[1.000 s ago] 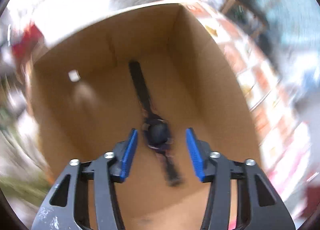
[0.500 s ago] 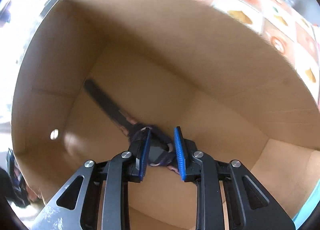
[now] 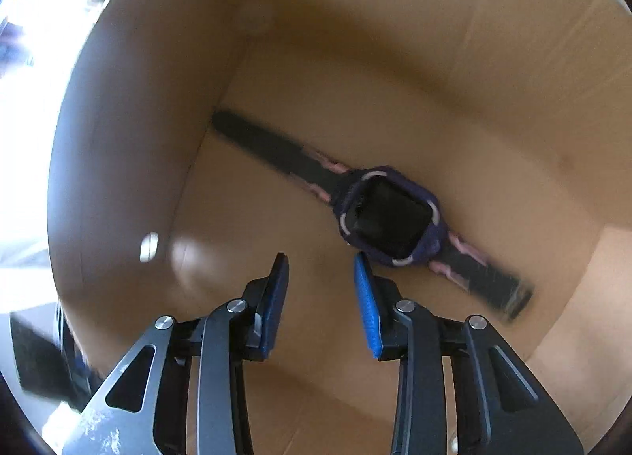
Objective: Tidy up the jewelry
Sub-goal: 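Lower the smartwatch into the box and open the right gripper, then withdraw the right gripper from the box back toward the beaded jewelry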
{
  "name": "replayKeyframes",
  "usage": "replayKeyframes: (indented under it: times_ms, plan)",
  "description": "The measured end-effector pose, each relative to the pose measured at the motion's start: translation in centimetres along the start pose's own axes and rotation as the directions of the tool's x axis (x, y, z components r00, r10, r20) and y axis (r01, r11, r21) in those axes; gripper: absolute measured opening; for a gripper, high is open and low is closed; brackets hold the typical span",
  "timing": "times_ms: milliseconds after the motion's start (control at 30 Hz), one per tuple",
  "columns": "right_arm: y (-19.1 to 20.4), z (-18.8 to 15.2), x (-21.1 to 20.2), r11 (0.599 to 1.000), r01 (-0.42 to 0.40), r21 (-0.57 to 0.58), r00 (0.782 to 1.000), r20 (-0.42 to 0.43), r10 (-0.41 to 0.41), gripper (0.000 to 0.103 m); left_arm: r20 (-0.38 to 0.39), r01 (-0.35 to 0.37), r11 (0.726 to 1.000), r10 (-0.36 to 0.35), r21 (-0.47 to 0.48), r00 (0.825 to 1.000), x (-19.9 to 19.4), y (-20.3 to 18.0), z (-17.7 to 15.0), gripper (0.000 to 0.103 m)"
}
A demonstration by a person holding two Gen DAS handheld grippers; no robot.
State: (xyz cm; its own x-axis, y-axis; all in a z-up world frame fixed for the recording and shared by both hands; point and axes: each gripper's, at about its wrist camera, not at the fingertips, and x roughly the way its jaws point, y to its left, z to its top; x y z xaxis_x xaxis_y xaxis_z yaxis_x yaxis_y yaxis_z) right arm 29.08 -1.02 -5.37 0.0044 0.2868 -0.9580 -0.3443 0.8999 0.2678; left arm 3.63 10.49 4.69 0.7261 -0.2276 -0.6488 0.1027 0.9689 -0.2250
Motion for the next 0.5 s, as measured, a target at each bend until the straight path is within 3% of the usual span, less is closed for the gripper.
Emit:
replayKeyframes:
  times_ms: [233, 367, 500]
  plan:
    - [1.2, 0.0, 0.9, 0.996, -0.043, 0.08, 0.995, 0.088, 0.036, 0.037, -0.041, 0.0, 0.998, 0.003, 0.059, 0.999, 0.8, -2.2, -1.0, 0.082]
    - [1.9, -1.0, 1.6, 0.971, -0.171, 0.17, 0.978, 0.147, 0.146, 0.041, -0.06, 0.012, 0.997, -0.008, 0.07, 0.998, 1.0, -3.1, -1.3, 0.082]
    - [2.6, -1.8, 2.4, 0.93, -0.277, 0.24, 0.948, 0.226, 0.224, 0.041, -0.058, 0.016, 0.997, -0.012, 0.073, 0.998, 0.7, -3.7, -1.4, 0.082]
